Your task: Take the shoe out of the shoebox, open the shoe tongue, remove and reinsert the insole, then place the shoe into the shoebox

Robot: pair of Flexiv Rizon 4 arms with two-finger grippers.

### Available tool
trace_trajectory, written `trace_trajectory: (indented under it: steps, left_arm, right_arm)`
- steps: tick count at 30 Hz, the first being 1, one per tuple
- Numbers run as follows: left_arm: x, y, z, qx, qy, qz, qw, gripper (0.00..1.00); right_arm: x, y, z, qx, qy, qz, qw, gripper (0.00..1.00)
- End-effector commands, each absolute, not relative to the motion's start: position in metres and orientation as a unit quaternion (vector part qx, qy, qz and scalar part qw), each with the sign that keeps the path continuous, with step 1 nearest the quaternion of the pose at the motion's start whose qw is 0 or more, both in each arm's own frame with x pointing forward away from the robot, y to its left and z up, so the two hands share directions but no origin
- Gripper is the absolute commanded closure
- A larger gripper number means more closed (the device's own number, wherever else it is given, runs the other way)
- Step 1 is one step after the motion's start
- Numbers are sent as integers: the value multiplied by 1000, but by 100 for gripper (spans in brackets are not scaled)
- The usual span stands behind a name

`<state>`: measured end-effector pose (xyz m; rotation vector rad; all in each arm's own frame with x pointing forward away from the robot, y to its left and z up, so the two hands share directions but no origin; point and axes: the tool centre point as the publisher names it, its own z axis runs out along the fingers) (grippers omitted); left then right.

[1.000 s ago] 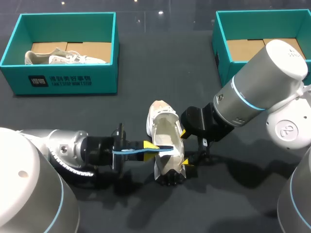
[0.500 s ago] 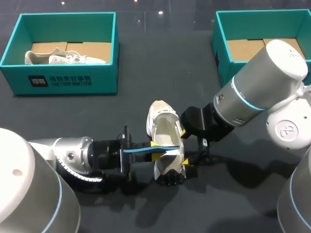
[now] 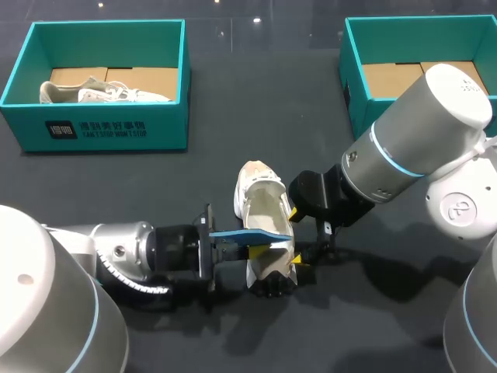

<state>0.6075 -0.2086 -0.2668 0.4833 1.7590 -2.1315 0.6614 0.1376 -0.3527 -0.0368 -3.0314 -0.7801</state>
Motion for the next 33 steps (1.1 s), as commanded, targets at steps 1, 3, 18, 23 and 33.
trace_trajectory:
  steps: [1, 3, 18, 23, 33]
  left_arm:
    - [608, -217, -272, 169, 619, -749, 166, 100]
    - [609, -218, -274, 166, 620, -748, 166, 100]
    - [621, -215, -287, 144, 634, -739, 173, 100]
    - [627, -215, -293, 138, 635, -739, 178, 100]
    - [638, -218, -304, 131, 637, -737, 181, 100]
  right_arm:
    - [660, 138, -354, -12, -968, -249, 5, 0]
    - [660, 138, -354, -12, -968, -249, 5, 0]
    - [660, 138, -354, -12, -968, -249, 5, 0]
    - [660, 138, -354, -12, -968, -249, 5, 0]
    - [660, 138, -354, -12, -968, -249, 5, 0]
